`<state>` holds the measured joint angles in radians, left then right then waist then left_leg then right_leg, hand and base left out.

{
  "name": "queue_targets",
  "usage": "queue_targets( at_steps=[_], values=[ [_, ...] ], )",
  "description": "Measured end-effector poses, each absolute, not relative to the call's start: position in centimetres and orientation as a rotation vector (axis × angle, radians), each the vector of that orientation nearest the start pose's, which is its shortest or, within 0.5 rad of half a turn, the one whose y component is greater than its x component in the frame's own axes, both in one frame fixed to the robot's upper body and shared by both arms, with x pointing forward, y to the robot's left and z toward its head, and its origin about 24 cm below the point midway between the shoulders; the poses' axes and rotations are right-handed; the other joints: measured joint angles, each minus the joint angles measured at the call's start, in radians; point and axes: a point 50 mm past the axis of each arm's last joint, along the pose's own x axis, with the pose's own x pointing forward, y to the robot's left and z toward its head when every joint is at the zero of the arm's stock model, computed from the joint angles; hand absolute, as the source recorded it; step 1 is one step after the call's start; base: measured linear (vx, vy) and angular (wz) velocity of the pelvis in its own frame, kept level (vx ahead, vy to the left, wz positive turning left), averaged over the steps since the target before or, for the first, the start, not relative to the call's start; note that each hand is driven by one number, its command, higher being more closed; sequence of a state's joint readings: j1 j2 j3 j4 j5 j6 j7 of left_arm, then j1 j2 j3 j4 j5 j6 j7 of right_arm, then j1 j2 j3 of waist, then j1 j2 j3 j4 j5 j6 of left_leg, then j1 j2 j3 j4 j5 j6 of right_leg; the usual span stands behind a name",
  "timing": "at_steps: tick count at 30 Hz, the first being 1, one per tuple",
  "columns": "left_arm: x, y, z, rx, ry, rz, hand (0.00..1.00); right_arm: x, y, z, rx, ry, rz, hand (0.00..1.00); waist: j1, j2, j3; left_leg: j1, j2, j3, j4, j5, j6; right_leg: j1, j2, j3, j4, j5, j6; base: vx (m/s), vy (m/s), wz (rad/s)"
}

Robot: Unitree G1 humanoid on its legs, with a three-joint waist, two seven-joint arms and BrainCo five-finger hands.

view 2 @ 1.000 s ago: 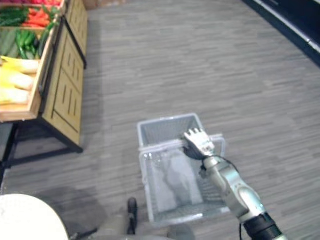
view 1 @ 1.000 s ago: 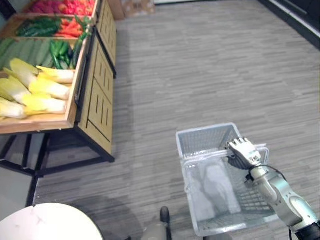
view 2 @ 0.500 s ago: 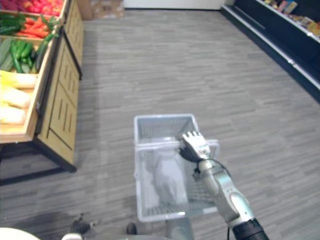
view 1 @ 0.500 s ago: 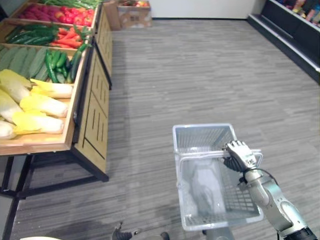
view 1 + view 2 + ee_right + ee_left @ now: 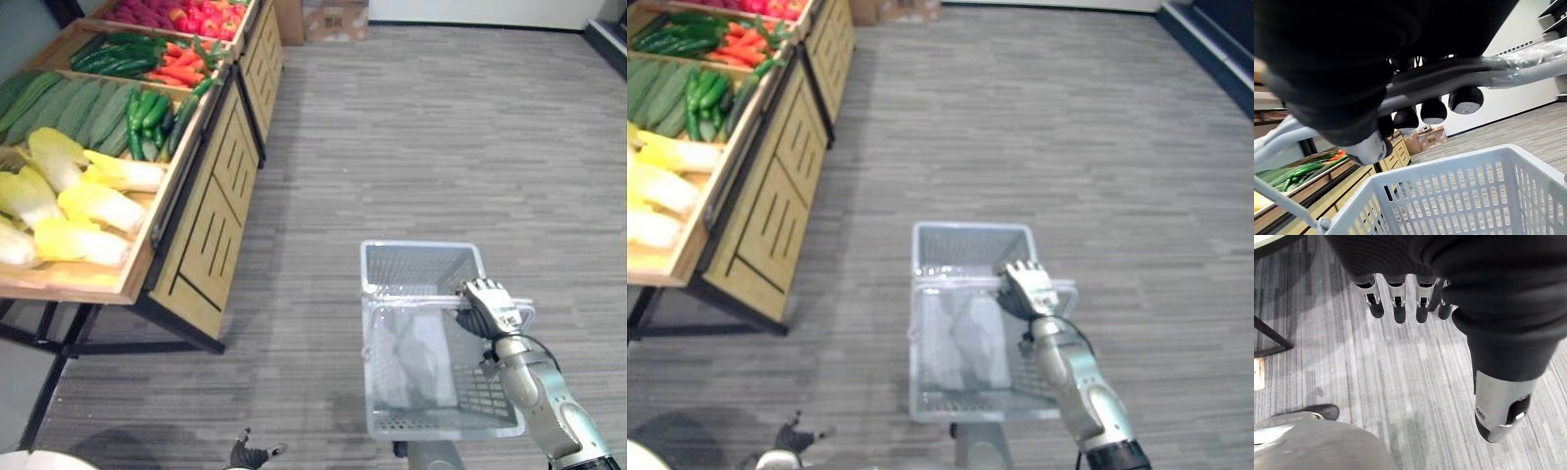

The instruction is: Pick vegetable in the basket

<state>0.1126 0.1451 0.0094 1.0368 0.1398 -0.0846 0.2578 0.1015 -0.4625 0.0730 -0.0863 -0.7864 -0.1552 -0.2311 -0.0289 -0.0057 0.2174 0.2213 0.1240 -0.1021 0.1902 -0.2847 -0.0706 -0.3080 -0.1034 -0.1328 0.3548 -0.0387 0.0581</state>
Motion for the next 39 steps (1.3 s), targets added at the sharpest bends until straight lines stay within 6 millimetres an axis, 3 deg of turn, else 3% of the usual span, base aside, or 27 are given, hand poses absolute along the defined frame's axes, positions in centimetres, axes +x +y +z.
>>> queue_targets(
  at_steps=[2,3,4,5,6,7,9,10,12,15,16,17,18,19,21,23,27,29,30,31,32,33,34,35,36,37,39],
  values=[
    [9.1,22.0,-15.4,0.357,1.037,0.267,0.00,22.9,-21.4,6.8,-1.213,-0.255,-0.037,1.00,-0.001,0.005,-0.004,-0.052,0.008,-0.044,0.103,0.001,-0.001,0.006,0.000,-0.032,0.028,-0.042,-0.010,0.24,-0.186,0.41],
    [8.9,21.8,-15.5,0.331,1.047,0.289,0.00,22.9,-21.6,6.6,-1.220,-0.235,-0.045,1.00,-0.001,0.007,-0.005,-0.108,0.007,-0.066,0.226,0.016,-0.025,0.028,0.000,-0.055,0.027,-0.064,-0.015,0.23,-0.182,0.50],
    [8.5,21.9,-15.6,0.323,1.063,0.305,0.00,22.8,-21.7,6.3,-1.224,-0.219,-0.038,1.00,0.002,0.009,-0.004,-0.174,0.007,-0.075,0.372,0.071,-0.067,0.069,0.001,-0.080,0.015,-0.076,-0.025,0.24,-0.186,0.49],
    [8.2,22.0,-15.7,0.318,1.074,0.313,0.00,22.7,-21.6,6.1,-1.225,-0.215,-0.026,1.00,0.004,0.011,-0.003,-0.202,0.008,-0.071,0.444,0.116,-0.081,0.097,0.005,-0.089,0.007,-0.082,-0.028,0.23,-0.150,0.39],
    [7.4,21.9,-15.9,0.308,1.096,0.328,0.00,22.6,-21.1,5.8,-1.222,-0.217,0.004,1.00,0.011,0.009,-0.001,-0.243,0.012,-0.049,0.564,0.248,-0.103,0.162,0.008,-0.096,-0.025,-0.097,-0.037,0.29,-0.168,0.21],
    [6.8,22.2,-15.9,0.309,1.106,0.339,0.00,22.5,-20.7,5.6,-1.216,-0.225,0.026,1.00,0.024,-0.002,0.005,-0.270,0.019,-0.020,0.643,0.328,-0.101,0.215,0.006,-0.100,-0.057,-0.107,-0.044,0.36,-0.182,0.28],
    [7.0,22.0,-15.9,0.284,1.093,0.359,0.00,22.4,-20.5,5.5,-1.208,-0.227,0.034,1.00,0.038,0.006,0.007,-0.368,0.055,0.072,0.787,0.251,-0.068,0.296,0.001,-0.128,-0.105,-0.125,-0.055,0.29,-0.125,0.34],
    [7.2,22.0,-15.8,0.279,1.083,0.364,0.00,22.3,-20.4,5.3,-1.203,-0.224,0.039,1.00,0.046,0.009,0.008,-0.431,0.076,0.150,0.816,0.205,-0.016,0.342,-0.004,-0.148,-0.140,-0.129,-0.054,0.31,-0.085,0.44],
    [7.5,22.0,-15.6,0.266,1.069,0.377,0.00,21.8,-20.5,4.9,-1.202,-0.205,0.048,1.00,0.062,0.007,0.009,-0.491,0.088,0.248,0.748,0.170,0.014,0.399,-0.014,-0.182,-0.187,-0.127,-0.050,0.27,-0.037,0.46],
    [6.9,22.0,-15.8,0.249,1.089,0.398,0.00,20.9,-20.8,4.1,-1.201,-0.163,0.057,1.00,0.058,0.004,0.008,-0.483,0.075,0.421,0.374,0.178,0.020,0.472,-0.028,-0.245,-0.253,-0.119,-0.018,0.31,0.079,0.43],
    [6.9,21.9,-15.8,0.245,1.093,0.398,0.00,20.6,-21.1,3.8,-1.205,-0.141,0.049,1.00,0.057,0.008,0.005,-0.473,0.056,0.460,0.196,0.251,0.016,0.487,-0.025,-0.256,-0.266,-0.124,0.003,0.38,0.151,0.37],
    [6.5,21.7,-15.9,0.246,1.103,0.392,0.00,20.4,-21.5,3.7,-1.210,-0.122,0.039,1.00,0.057,0.023,-0.004,-0.454,0.033,0.473,0.032,0.382,0.056,0.494,-0.014,-0.265,-0.266,-0.138,0.030,0.38,0.161,0.39],
    [6.5,21.6,-15.9,0.248,1.106,0.390,0.00,20.4,-21.5,3.5,-1.203,-0.112,0.034,1.00,0.056,0.023,-0.008,-0.423,0.020,0.477,-0.003,0.368,0.085,0.502,-0.019,-0.269,-0.268,-0.146,0.041,0.37,0.163,0.58],
    [6.8,22.2,-15.7,0.267,1.097,0.391,0.00,20.4,-21.3,3.3,-1.190,-0.102,0.028,1.00,0.055,-0.011,-0.011,-0.402,-0.023,0.461,-0.068,0.372,0.100,0.506,-0.040,-0.271,-0.274,-0.145,0.044,0.28,0.119,0.53],
    [7.4,22.8,-15.4,0.299,1.072,0.388,0.00,20.7,-21.3,3.5,-1.190,-0.113,0.023,1.00,0.063,-0.048,-0.010,-0.405,-0.054,0.450,-0.057,0.360,0.117,0.527,-0.059,-0.251,-0.296,-0.136,0.058,0.30,0.095,0.51],
    [7.4,22.9,-15.4,0.314,1.072,0.381,0.00,21.4,-20.9,3.7,-1.185,-0.135,0.026,1.00,0.064,-0.056,-0.011,-0.394,-0.065,0.451,-0.025,0.346,0.134,0.558,-0.073,-0.224,-0.301,-0.123,0.078,0.21,0.041,0.24],
    [7.2,22.9,-15.4,0.326,1.079,0.391,0.00,21.6,-20.3,3.8,-1.157,-0.162,0.026,1.00,0.079,-0.062,-0.024,-0.378,-0.053,0.478,-0.019,0.300,0.096,0.569,-0.073,-0.191,-0.303,-0.104,0.098,0.06,-0.034,-0.22],
    [6.9,24.1,-15.1,0.361,1.078,0.407,0.00,21.3,-20.1,3.3,-1.139,-0.138,0.024,1.00,0.096,-0.113,-0.048,-0.394,-0.103,0.536,-0.024,0.236,0.096,0.525,-0.150,-0.205,-0.257,-0.244,0.136,0.00,-0.013,-0.23],
    [6.5,24.4,-15.2,0.379,1.100,0.406,0.00,21.0,-20.3,2.5,-1.133,-0.094,0.025,1.00,0.088,-0.145,-0.059,-0.383,-0.120,0.562,-0.020,0.213,0.092,0.518,-0.181,-0.229,-0.228,-0.254,0.132,0.14,0.038,0.15],
    [6.2,23.9,-15.3,0.383,1.109,0.392,0.00,20.3,-21.0,1.6,-1.153,-0.037,0.030,1.00,0.089,-0.130,-0.073,-0.358,-0.104,0.570,0.025,0.165,0.094,0.454,-0.202,-0.216,-0.018,-0.267,0.141,0.16,0.065,0.34],
    [6.1,23.9,-15.4,0.386,1.114,0.389,0.00,20.3,-21.1,1.4,-1.154,-0.021,0.030,1.00,0.084,-0.127,-0.068,-0.358,-0.101,0.560,0.039,0.161,0.101,0.392,-0.222,-0.186,0.139,-0.247,0.111,0.20,0.154,0.49],
    [6.3,24.0,-15.3,0.402,1.107,0.376,0.00,20.1,-21.1,1.1,-1.161,-0.003,0.030,1.00,0.074,-0.121,-0.067,-0.332,-0.100,0.533,0.033,0.149,0.108,0.266,-0.243,-0.128,0.394,-0.113,0.041,0.15,0.160,0.78],
    [6.6,24.2,-15.2,0.418,1.100,0.364,0.00,20.1,-20.8,1.0,-1.165,0.000,0.030,1.00,0.059,-0.113,-0.070,-0.293,-0.098,0.487,0.002,0.147,0.116,0.206,-0.229,-0.061,0.525,0.084,0.057,0.19,0.158,0.85],
    [6.6,24.0,-15.2,0.417,1.100,0.358,0.00,20.1,-20.8,1.0,-1.173,0.001,0.030,1.00,0.055,-0.109,-0.064,-0.269,-0.095,0.465,-0.017,0.147,0.130,0.187,-0.208,-0.028,0.571,0.121,0.071,0.23,0.105,0.78],
    [6.9,24.3,-15.1,0.427,1.093,0.356,0.00,20.1,-20.8,0.9,-1.174,0.003,0.028,1.00,0.056,-0.117,-0.060,-0.246,-0.097,0.436,-0.033,0.147,0.143,0.150,-0.178,0.015,0.633,0.084,0.068,0.30,0.104,0.73],
    [7.2,24.6,-15.0,0.440,1.082,0.354,0.00,20.2,-20.9,1.1,-1.172,-0.004,0.019,1.00,0.053,-0.127,-0.059,-0.230,-0.100,0.395,-0.039,0.142,0.146,0.103,-0.150,0.035,0.682,0.005,0.056,0.38,0.092,0.95],
    [7.7,24.6,-14.9,0.438,1.071,0.354,0.00,20.3,-20.8,1.4,-1.167,-0.015,0.009,1.00,0.033,-0.121,-0.056,-0.196,-0.106,0.334,-0.057,0.144,0.143,0.059,-0.122,0.018,0.654,-0.071,0.039,0.35,0.037,1.07]
  ],
)
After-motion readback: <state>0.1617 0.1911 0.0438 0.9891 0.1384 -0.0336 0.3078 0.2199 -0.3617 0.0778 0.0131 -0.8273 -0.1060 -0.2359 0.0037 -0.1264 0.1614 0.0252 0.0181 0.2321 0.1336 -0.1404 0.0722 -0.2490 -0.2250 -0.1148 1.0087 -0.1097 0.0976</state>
